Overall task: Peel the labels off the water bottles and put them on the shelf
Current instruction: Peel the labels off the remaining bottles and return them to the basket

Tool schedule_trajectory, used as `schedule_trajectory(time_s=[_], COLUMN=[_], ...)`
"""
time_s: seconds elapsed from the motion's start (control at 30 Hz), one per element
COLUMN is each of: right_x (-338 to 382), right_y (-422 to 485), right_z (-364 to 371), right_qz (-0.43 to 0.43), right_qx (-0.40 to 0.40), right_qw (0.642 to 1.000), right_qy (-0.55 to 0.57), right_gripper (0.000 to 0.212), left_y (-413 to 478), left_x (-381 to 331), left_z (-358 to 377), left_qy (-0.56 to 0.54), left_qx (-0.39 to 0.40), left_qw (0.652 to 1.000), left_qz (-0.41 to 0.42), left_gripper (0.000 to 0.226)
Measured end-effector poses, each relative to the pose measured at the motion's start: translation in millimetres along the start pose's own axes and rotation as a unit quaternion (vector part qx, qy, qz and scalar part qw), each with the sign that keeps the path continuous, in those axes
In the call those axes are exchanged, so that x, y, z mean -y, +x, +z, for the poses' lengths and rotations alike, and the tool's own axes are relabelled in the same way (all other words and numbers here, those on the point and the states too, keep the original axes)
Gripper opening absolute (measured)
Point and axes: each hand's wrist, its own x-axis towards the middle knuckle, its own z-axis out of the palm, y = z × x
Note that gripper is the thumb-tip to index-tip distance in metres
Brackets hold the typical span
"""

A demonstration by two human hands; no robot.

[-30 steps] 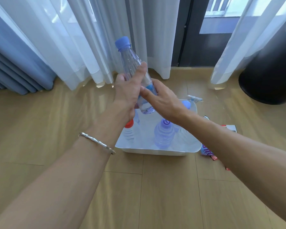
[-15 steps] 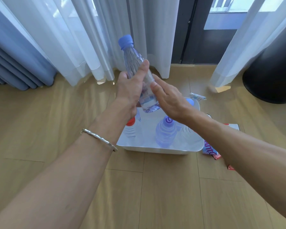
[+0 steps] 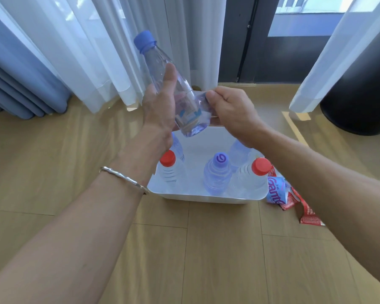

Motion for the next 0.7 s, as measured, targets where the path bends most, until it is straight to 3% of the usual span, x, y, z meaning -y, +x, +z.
schedule_trajectory(time_s=[0.1, 0.2, 0.47, 0.7], right_x=[7, 7, -2, -7], right_y=[-1, -2, -3, -7], right_z=[-13, -20, -37, -36], right_qz=[0.075, 0.103, 0.172, 0.200], right_qx=[0.075, 0.122, 0.210, 0.262], right_qw=[0.976, 0.951, 0.911, 0.885], right_qy=[0.192, 0.263, 0.310, 0.328], right_gripper=[0.032, 0.029, 0.024, 0.055], left_y=[1, -2, -6, -11], left_x=[-1, -3, -4, -3], left_z=[-10, -12, -10, -4], left_qy=[-0.054, -0.100, -0.091, -0.052], left_qx=[0.050, 0.063, 0.038, 0.088], left_qw=[0.997, 0.992, 0.995, 0.995], left_qz=[-0.017, -0.032, -0.029, 0.002], left_gripper=[0.050, 0.041, 0.041, 0.037])
